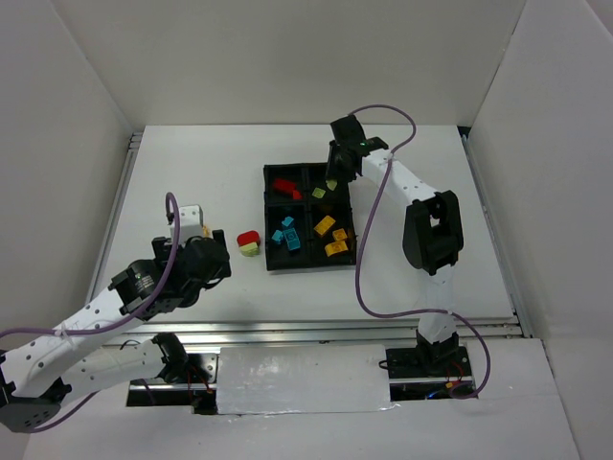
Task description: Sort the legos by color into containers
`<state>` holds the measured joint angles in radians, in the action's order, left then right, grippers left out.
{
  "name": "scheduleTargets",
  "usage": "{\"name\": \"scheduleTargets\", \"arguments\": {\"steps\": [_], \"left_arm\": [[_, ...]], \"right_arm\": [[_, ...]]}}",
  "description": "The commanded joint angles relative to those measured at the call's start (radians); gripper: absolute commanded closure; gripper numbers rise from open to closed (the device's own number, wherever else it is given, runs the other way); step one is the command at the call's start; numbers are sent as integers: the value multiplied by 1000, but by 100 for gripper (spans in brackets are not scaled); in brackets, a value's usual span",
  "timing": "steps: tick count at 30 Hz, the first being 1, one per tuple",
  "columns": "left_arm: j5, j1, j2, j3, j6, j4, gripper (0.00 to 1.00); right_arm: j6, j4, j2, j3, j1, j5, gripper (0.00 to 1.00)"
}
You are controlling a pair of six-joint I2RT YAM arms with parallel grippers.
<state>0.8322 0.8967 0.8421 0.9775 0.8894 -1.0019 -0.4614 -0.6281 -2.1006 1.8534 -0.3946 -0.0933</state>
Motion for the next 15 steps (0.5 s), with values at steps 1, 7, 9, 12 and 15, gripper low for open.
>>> {"name": "scheduleTargets", "arguments": {"steps": [1,7,9,12,15], "left_arm": [[10,-10,-5,-3,-1,13,0],[4,-13,-5,-5,-12,20,1],[2,-16,-2,-5,-14,22,1],[-5,-21,2,-6,-23,31,1],[-7,-24,5,-3,-23,26,1]], "right_arm": [[23,5,31,58,10,-6,94],[27,-13,4,105,10,-16,70],[26,-10,2,104,10,-10,62],[26,-7,1,105,11,-19,1],[32,-30,-9,147,8,-22,0]]}}
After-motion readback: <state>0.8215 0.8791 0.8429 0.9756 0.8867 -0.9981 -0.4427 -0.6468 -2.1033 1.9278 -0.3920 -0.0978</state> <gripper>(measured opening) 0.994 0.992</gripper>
